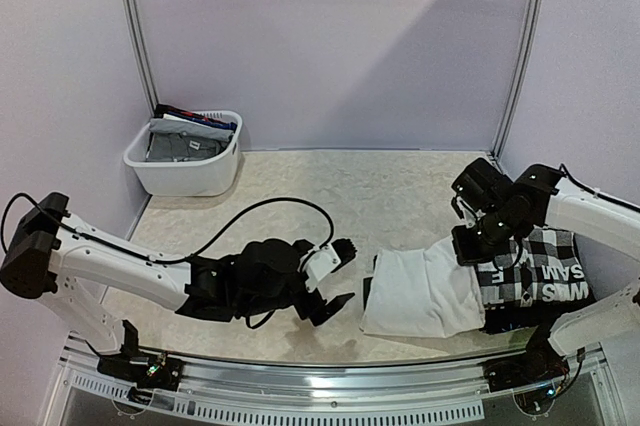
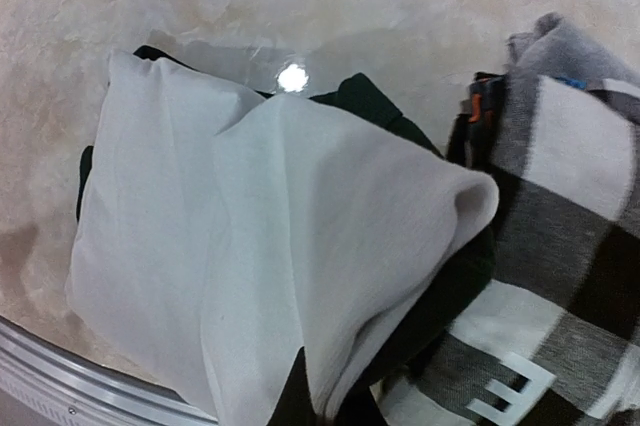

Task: Fold and stack the mixed laundry pile
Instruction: Place the square-folded T-shirt at the corner of the board.

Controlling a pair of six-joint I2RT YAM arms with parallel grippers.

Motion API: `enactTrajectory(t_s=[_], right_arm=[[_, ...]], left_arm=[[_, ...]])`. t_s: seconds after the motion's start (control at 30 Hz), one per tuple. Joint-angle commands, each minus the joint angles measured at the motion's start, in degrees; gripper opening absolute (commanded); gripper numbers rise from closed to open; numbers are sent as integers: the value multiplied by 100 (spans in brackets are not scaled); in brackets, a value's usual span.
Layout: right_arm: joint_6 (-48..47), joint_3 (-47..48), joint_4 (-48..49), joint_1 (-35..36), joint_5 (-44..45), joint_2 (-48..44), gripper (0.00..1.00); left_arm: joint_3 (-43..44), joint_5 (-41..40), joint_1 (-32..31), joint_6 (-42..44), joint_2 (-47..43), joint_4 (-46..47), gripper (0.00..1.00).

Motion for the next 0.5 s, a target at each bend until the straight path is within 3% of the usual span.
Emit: enactTrajectory(t_s=[0.0,0.47], right_arm=[[-381,564,-891,37,1095,-377,0],[-549,1980,-2307,40,1260,-796,0]], left_arm=[[-189,-123,54,-121,-254,187,93],[-460,-137,105,-10,-502,313,93]])
